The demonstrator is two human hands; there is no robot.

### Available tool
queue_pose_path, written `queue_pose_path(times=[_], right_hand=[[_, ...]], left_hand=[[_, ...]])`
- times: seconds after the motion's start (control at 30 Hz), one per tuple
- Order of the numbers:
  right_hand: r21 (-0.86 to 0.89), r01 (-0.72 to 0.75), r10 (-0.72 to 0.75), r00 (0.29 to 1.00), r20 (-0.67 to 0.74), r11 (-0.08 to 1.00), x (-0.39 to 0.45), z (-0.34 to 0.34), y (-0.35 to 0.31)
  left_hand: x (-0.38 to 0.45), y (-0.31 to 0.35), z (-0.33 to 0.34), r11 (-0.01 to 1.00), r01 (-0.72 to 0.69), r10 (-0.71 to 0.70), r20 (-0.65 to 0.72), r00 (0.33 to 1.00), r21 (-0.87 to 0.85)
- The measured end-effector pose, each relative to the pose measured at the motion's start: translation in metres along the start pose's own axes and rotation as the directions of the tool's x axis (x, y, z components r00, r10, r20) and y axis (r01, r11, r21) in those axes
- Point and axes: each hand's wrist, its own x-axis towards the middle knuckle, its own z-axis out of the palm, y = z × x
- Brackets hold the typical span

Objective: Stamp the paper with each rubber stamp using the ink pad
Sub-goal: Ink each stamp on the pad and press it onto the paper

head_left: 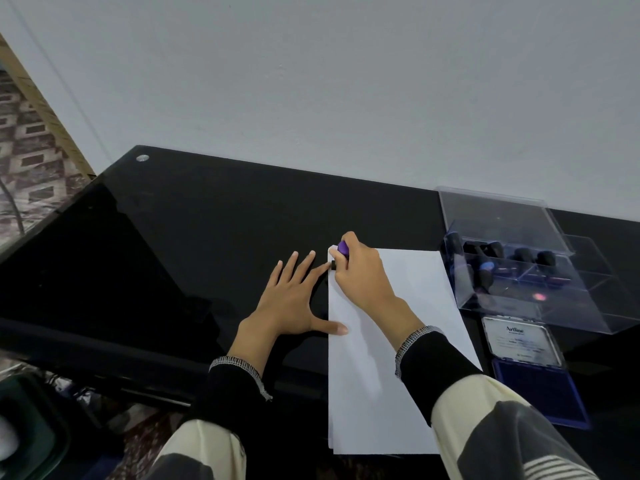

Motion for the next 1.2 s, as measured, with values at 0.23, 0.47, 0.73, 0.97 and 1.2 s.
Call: queue_pose_path(times=[0.23,0.47,0.73,0.97,1.2], right_hand=[[-0.008,-0.014,0.014,0.999,0.036,1.000,0.009,-0.004,-0.002],[-0.004,-0.003,0.003,1.000,0.007,1.000,0.001,-0.002,-0.001],[0.277,-0.172,0.187,0.982,-0.030,0.945,0.007,-0.026,0.011],[0.805,-0.401,0.613,0.788,0.060,0.437,-0.004,-0.041,0.042],[0.854,-0.378,0.620,0.780,0.085,0.359,-0.006,-0.040,0.041]], left_hand=[[-0.001,0.000,0.000,1.000,0.004,-0.004,0.005,1.000,0.003],[0.002,-0.002,0.002,1.000,0.003,-0.003,-0.017,1.000,-0.001],[-0.002,-0.001,-0.001,0.999,-0.009,0.008,-0.024,1.000,-0.044],[-0.002,-0.002,-0.001,0.999,-0.011,0.010,-0.023,1.000,-0.047],[-0.002,-0.001,-0.002,0.998,-0.014,0.012,-0.031,0.999,-0.064]])
